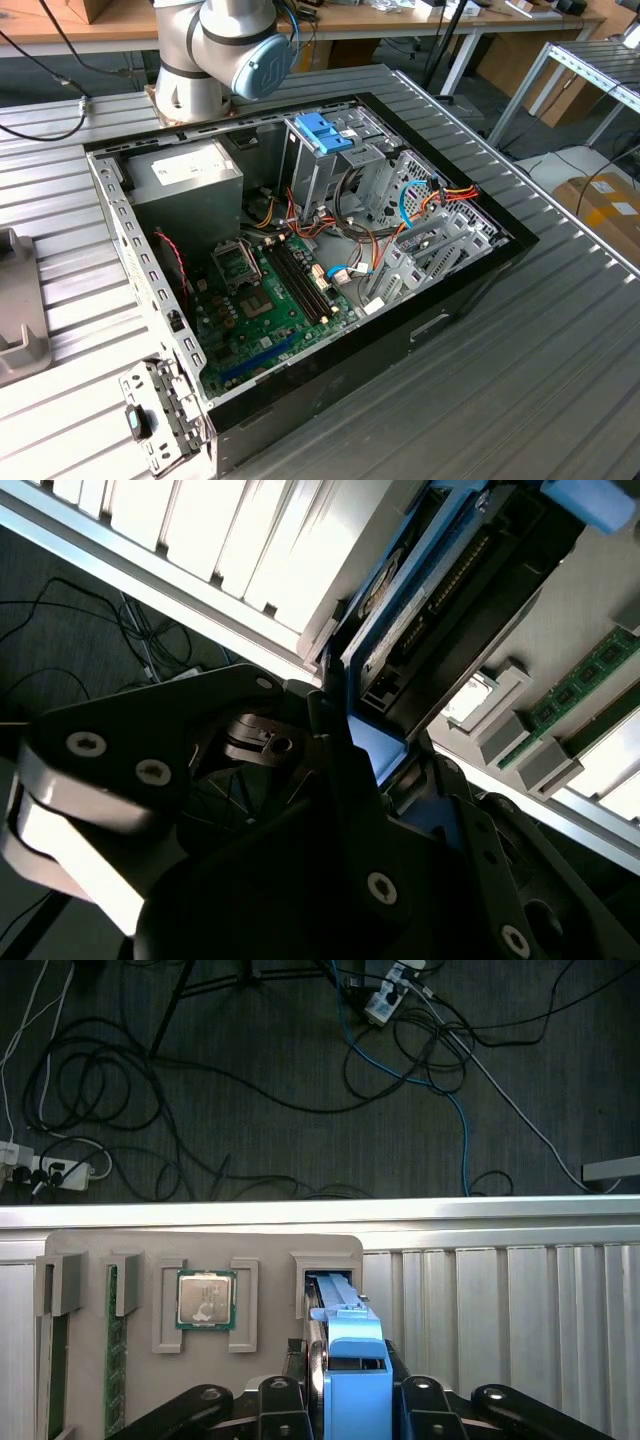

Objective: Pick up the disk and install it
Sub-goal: 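Pick up the disk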

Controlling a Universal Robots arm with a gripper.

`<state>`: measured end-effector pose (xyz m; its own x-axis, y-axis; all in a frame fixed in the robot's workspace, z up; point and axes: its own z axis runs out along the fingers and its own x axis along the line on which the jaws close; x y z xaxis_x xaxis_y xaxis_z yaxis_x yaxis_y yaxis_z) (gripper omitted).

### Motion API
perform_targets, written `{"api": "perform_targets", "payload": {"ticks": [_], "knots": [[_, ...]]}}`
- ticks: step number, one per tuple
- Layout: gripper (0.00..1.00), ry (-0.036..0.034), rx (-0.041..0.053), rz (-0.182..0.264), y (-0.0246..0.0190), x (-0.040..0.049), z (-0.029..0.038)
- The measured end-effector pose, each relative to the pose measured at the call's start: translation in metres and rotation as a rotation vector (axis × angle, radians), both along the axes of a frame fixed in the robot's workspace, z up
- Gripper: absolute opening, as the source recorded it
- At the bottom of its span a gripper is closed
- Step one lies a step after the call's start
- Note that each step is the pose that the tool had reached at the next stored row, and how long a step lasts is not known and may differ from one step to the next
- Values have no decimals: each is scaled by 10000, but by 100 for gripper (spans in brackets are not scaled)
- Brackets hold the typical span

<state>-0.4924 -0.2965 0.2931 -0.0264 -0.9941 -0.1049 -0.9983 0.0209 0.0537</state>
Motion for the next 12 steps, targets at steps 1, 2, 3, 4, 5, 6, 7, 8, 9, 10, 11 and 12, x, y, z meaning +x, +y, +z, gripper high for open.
{"api": "perform_targets", "payload": {"ticks": [1,2,3,4,5,6,7,8,9,10,11,12], "knots": [[38,-2,0,1,-1,0,6],[38,-1,0,1,-1,0,25],[38,2,-1,0,-1,0,38],[38,1,-1,1,-1,0,50],[38,0,-1,1,-1,0,58],[38,0,-1,0,-1,0,62],[38,-1,0,1,-1,0,61],[38,-2,0,0,-1,1,62],[38,2,-1,0,-1,0,64],[38,2,-2,1,-1,0,64],[38,2,-1,1,-1,0,64],[38,6,-3,1,-1,0,70]]}}
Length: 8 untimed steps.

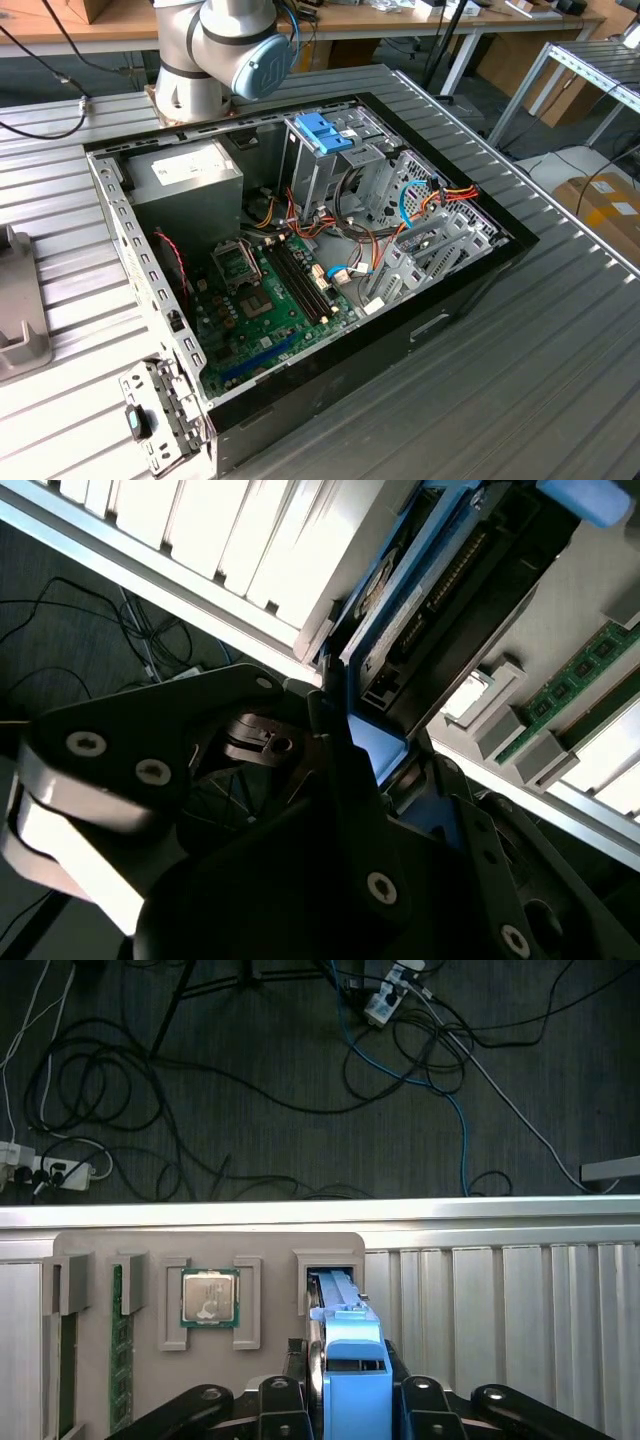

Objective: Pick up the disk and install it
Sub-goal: 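Pick up the disk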

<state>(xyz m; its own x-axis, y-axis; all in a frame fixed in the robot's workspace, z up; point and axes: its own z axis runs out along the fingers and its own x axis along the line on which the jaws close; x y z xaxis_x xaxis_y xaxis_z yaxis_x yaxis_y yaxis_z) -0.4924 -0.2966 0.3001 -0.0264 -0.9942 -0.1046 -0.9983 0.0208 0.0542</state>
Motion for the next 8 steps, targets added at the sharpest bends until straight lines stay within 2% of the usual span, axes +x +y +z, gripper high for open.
{"api": "perform_targets", "payload": {"ticks": [2,8], "knots": [[38,-2,3,0,0,0,23],[38,-4,4,0,0,0,26]]}}
